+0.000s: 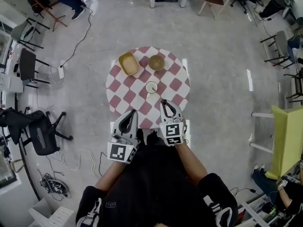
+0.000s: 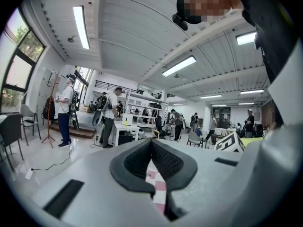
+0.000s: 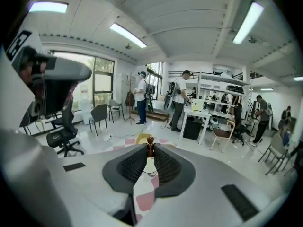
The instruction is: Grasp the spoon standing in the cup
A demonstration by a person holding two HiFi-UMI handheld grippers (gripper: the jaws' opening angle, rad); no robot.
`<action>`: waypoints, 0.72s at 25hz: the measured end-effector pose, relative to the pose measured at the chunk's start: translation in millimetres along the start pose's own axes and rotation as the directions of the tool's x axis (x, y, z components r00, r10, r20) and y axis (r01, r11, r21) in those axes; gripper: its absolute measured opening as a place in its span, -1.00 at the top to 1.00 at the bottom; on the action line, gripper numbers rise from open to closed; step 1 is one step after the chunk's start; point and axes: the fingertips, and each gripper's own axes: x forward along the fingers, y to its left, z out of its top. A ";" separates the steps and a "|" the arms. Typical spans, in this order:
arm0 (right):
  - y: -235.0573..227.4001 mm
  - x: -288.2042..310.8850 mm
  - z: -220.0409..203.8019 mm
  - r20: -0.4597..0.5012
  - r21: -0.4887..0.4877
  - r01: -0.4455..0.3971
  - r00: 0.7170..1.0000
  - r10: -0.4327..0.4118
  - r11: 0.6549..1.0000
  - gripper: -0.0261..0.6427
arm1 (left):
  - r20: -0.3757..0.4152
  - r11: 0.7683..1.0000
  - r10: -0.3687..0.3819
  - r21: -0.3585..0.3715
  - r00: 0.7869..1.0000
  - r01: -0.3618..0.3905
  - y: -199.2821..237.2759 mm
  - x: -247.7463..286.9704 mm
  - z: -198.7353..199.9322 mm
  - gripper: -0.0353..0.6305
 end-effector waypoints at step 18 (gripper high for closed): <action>26.1 -77.6 43.0 0.111 0.141 0.074 0.990 -0.090 0.987 0.74 | 0.051 0.995 -0.099 0.028 0.994 0.098 -12.3 -23.5 13.5 0.87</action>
